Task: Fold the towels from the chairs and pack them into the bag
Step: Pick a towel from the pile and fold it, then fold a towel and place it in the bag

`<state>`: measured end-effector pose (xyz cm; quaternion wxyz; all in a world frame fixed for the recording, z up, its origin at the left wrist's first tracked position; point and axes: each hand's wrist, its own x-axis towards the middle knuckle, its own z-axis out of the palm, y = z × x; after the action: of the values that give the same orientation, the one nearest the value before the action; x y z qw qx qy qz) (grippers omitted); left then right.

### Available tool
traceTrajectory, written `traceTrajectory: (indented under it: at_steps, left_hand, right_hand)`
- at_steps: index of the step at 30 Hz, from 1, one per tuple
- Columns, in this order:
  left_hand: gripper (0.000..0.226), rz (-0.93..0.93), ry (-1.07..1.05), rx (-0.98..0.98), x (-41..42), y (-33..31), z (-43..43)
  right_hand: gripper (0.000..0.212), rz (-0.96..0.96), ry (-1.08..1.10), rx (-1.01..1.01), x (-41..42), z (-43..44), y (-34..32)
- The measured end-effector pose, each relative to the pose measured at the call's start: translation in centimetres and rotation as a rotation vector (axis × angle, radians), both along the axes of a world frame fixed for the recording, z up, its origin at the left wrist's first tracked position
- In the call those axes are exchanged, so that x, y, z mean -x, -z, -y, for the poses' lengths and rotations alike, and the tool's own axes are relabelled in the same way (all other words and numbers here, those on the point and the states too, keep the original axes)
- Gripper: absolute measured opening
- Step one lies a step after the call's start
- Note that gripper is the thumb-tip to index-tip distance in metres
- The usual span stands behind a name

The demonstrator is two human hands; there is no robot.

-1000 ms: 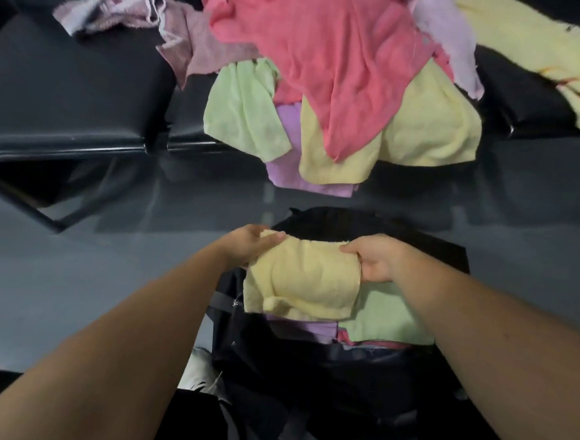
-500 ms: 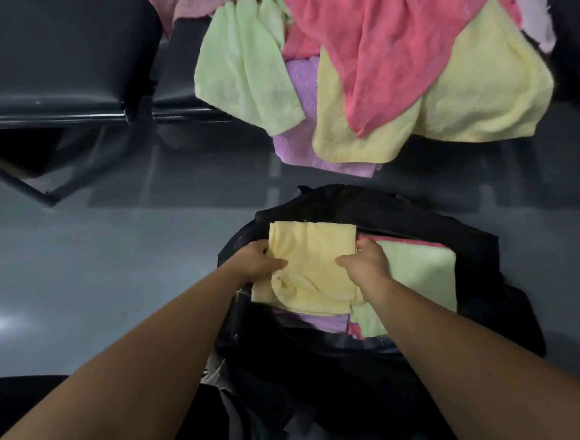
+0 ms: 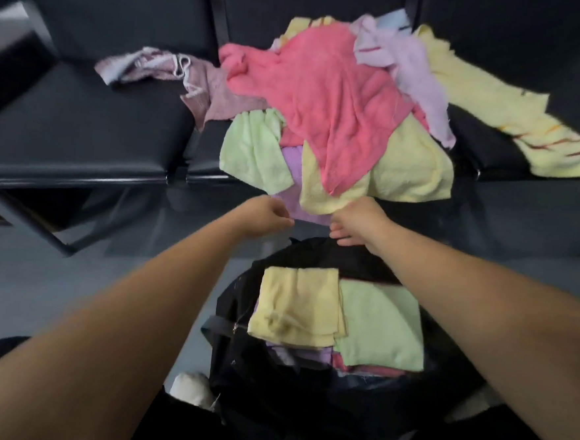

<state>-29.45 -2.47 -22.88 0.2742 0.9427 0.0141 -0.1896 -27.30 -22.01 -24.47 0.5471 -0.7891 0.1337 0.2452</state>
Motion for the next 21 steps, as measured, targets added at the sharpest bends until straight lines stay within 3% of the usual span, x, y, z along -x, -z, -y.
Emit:
traceTrajectory:
  at_steps: [2,8,10,13,15,16,19,21]
  left_hand:
    - [0.014,0.077,0.048,-0.004,-1.5,-3.6,0.2]
    - [0.018,0.3,-0.005,-0.059,-6.1,-8.4,-0.1]
    - [0.027,0.391,-0.044,-0.068,-7.4,-8.3,-0.2]
    - [0.045,0.439,-0.087,0.072,-8.7,-6.7,0.1]
    - [0.055,0.422,-0.043,0.081,-9.5,-5.3,0.4]
    - [0.057,0.408,-0.009,0.036,-10.0,-4.7,0.6]
    - [0.045,0.427,0.006,-0.031,-11.0,-3.7,1.1]
    - [0.031,0.492,0.001,-0.008,-11.4,-3.7,1.4]
  right_hand:
    - [0.009,0.087,-0.077,0.008,-1.5,0.4,-3.9]
    - [0.01,0.298,-0.001,0.048,-7.1,2.5,-11.3]
    - [0.009,0.426,-0.042,0.184,-8.8,2.9,-11.9]
    - [0.047,0.545,-0.278,0.502,-10.4,3.1,-10.8]
    - [0.071,0.531,-0.375,0.579,-11.3,3.1,-8.8]
    - [0.065,0.533,-0.392,0.595,-11.6,3.0,-7.7]
    - [0.02,0.59,-0.355,0.582,-12.1,3.2,-5.8]
    - [0.019,0.613,-0.32,0.498,-12.2,3.6,-5.8]
